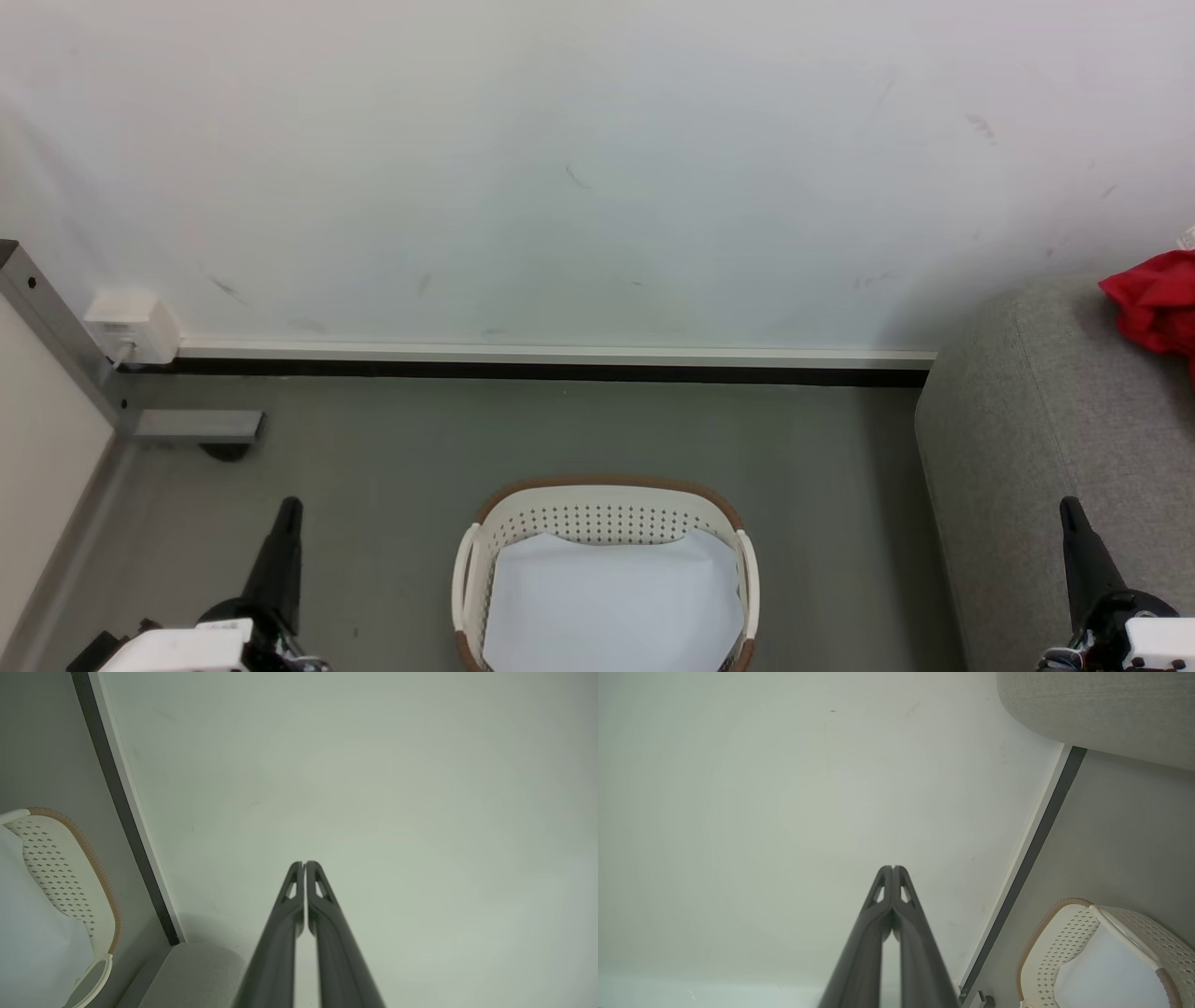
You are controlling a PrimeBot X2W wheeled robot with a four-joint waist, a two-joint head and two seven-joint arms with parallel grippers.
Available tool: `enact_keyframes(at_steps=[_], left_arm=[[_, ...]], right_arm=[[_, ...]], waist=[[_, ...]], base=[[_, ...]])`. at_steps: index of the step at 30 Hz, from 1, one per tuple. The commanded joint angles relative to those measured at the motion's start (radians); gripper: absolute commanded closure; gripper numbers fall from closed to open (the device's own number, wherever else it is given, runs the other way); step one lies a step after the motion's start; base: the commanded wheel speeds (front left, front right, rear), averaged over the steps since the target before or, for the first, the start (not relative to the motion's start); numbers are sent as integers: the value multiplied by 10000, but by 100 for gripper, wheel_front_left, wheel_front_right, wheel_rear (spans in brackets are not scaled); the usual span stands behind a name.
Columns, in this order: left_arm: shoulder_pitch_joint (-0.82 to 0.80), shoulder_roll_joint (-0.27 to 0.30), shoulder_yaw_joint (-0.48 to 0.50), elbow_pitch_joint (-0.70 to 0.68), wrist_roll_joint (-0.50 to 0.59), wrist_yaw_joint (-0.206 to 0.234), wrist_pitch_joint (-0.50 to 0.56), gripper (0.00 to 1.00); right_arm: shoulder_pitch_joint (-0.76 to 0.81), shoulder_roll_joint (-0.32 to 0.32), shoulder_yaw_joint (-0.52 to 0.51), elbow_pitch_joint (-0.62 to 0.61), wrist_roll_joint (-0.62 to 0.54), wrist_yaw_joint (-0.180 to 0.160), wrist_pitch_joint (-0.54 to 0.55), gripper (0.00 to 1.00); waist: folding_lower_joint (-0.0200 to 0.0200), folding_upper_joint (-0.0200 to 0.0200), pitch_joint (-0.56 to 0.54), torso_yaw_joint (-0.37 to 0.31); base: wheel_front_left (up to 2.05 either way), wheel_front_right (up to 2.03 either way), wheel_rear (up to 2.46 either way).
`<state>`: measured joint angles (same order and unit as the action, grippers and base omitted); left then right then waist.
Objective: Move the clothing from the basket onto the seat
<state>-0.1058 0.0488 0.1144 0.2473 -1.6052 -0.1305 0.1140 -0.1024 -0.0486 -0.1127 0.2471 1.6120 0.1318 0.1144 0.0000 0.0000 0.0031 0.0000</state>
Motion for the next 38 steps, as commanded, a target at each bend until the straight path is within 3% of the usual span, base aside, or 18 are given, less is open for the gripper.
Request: enact_keyframes(at_steps=[1, 38], left_arm=[[-77, 20, 22, -37, -140, -19, 38, 100], [-77, 20, 21, -38, -142, -19, 36, 100]], right_arm=[[-134, -30, -39, -53, 20, -21, 27, 100], [-134, -30, -38, -53, 21, -21, 26, 100]], waist=[[0, 0, 0, 0], [0, 0, 0, 0]], base=[[0, 0, 0], [0, 0, 0]])
